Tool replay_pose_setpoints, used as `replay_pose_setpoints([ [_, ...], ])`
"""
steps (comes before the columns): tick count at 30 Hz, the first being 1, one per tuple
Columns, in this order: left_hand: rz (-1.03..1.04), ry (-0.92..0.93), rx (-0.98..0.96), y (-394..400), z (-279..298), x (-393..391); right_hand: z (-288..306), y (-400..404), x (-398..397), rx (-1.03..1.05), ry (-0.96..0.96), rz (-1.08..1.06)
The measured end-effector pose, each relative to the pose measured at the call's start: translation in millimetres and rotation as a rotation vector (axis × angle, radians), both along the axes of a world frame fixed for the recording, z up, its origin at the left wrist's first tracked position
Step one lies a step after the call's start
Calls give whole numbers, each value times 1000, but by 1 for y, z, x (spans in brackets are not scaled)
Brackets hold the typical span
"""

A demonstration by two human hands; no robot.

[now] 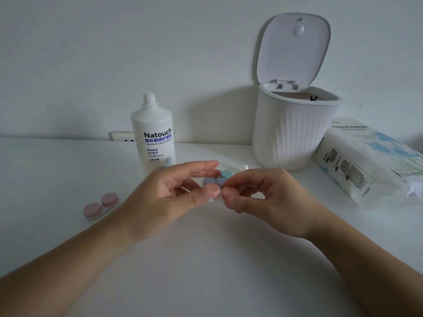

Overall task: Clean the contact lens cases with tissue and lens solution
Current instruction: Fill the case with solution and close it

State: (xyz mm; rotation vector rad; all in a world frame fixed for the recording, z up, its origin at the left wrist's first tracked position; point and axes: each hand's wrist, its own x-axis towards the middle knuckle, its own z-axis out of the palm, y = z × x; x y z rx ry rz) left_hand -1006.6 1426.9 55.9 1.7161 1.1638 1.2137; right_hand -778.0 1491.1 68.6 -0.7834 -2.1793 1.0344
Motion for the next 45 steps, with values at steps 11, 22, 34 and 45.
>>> replay_pose_setpoints([
  [11,120,92,11,2,-1,0,0,0,0,-8,-5,-6],
  [22,114,116,36,1,-2,1,0,-1,-1,-4,-17,-8],
  [34,188,79,29,4,-5,2,-1,-1,-4,7,-43,-2],
  [45,168,66,18,4,-4,2,-1,-1,-3,-32,4,10],
])
